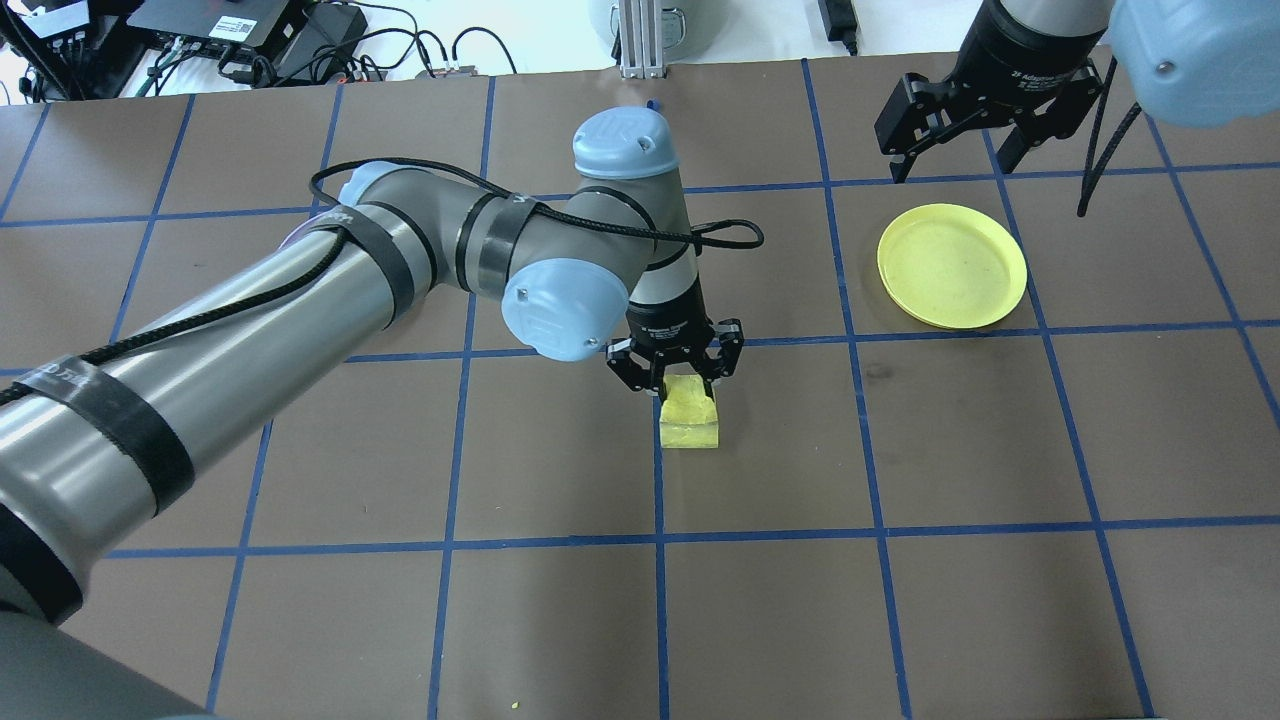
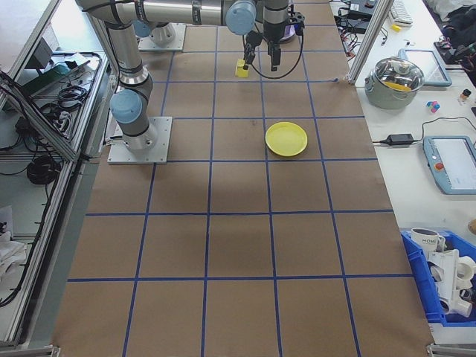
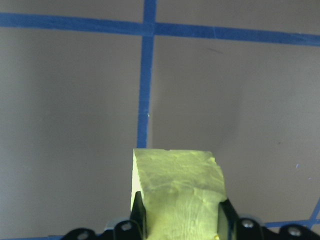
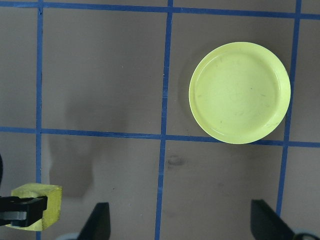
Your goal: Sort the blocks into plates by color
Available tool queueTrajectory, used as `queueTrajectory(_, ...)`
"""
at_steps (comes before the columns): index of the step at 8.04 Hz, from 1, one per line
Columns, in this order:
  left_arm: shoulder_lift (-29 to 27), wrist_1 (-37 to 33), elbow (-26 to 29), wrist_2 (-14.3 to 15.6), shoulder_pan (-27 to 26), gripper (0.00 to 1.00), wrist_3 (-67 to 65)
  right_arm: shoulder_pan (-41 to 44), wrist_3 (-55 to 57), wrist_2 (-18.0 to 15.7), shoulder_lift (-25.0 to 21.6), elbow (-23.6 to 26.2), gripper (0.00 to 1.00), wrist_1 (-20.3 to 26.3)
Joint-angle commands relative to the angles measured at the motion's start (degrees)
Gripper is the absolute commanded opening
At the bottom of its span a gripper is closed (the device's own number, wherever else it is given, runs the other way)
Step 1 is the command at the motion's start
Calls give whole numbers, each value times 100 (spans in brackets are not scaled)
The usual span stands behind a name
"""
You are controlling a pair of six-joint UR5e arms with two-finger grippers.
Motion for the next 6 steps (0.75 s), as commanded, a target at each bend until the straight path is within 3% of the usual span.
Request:
queueTrajectory(1, -272, 509, 34, 16, -493, 39, 72, -25, -3, 2, 5, 3, 100, 8)
queueTrajectory(3, -290, 527, 52, 16, -504, 39, 90, -25, -12, 11, 5, 3, 100, 43)
queueTrajectory(4, -290, 527, 52, 42, -495, 50, 133, -25, -12, 2, 5, 3, 100, 60)
queueTrajectory(5, -264, 571, 61, 51, -486, 68, 517, -25, -12, -7, 5, 3, 100, 34)
queueTrajectory(6, -264, 980, 53, 43, -460, 97, 625, -25, -12, -15, 13, 3, 100, 34)
